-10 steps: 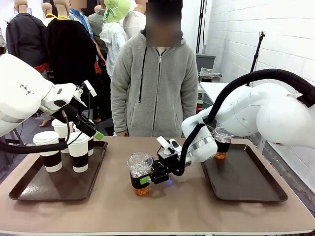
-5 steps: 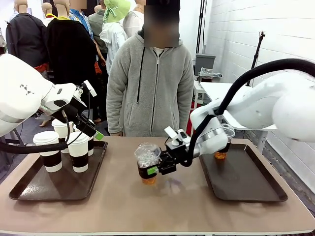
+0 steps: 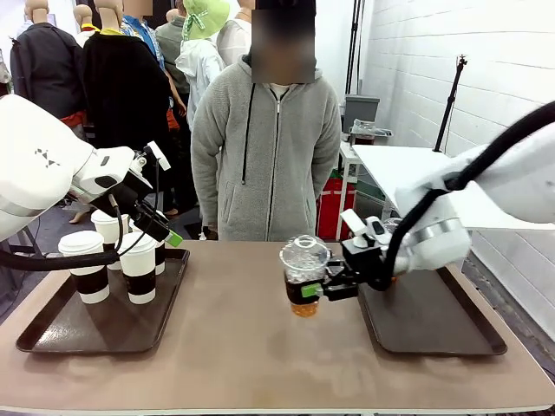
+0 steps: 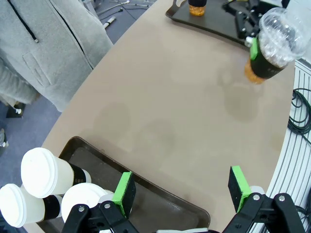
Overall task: Distribute the coffee onto the tray.
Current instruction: Pick up another iced Americano from the middle of the table and place it on the right Handle tray.
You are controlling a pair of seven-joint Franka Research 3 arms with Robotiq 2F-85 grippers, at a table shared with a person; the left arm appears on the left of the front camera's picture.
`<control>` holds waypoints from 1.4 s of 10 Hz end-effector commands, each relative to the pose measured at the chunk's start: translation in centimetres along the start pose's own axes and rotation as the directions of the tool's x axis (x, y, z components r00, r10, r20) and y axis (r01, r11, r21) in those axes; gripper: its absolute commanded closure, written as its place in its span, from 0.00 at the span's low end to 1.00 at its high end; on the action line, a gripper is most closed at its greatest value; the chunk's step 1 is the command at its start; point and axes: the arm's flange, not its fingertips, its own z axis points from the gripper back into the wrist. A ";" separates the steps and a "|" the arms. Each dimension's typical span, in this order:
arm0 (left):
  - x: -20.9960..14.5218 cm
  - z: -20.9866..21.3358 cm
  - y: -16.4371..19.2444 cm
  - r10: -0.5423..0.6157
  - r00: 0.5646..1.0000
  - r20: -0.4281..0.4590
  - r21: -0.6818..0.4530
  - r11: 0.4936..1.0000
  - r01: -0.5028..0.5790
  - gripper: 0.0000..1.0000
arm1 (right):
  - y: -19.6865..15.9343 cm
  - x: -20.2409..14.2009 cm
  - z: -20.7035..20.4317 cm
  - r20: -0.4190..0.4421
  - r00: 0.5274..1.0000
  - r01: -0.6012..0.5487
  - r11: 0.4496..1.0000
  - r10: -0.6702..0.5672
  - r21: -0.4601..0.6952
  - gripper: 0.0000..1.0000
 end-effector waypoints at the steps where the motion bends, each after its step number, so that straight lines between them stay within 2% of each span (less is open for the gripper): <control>1: -0.3 -0.2 0.4 -0.017 1.000 0.025 -0.017 1.000 0.018 0.00 | 4.2 0.5 2.5 0.055 0.998 -0.015 0.995 0.021 -0.103 0.36; 4: -0.3 -0.2 0.4 -0.017 1.000 0.025 -0.017 1.000 0.018 0.00 | 8.3 -0.2 7.0 0.072 0.997 0.041 0.985 -0.029 -0.167 0.36; 6: -0.3 -0.2 0.4 -0.017 1.000 0.025 -0.017 1.000 0.018 0.00 | 9.6 -1.1 9.4 0.077 0.995 0.083 0.980 -0.070 -0.180 0.36; 7: -0.3 -0.2 0.4 -0.017 1.000 0.025 -0.017 1.000 0.018 0.00 | 9.8 -1.5 9.9 0.079 0.993 0.099 0.979 -0.086 -0.180 0.36; 9: -0.3 -0.2 0.4 -0.017 1.000 0.025 -0.017 1.000 0.018 0.00 | 8.9 -1.6 8.7 0.031 0.997 0.077 0.981 -0.072 -0.180 0.36; 10: -0.3 -0.2 0.4 -0.017 1.000 0.025 -0.017 1.000 0.018 0.00 | 9.0 -2.4 10.3 0.044 0.996 0.080 0.976 -0.072 -0.202 0.36; 14: -0.3 -0.2 0.4 -0.017 1.000 0.025 -0.017 1.000 0.018 0.00 | 9.0 -2.6 10.1 0.036 0.997 0.081 0.977 -0.075 -0.199 0.36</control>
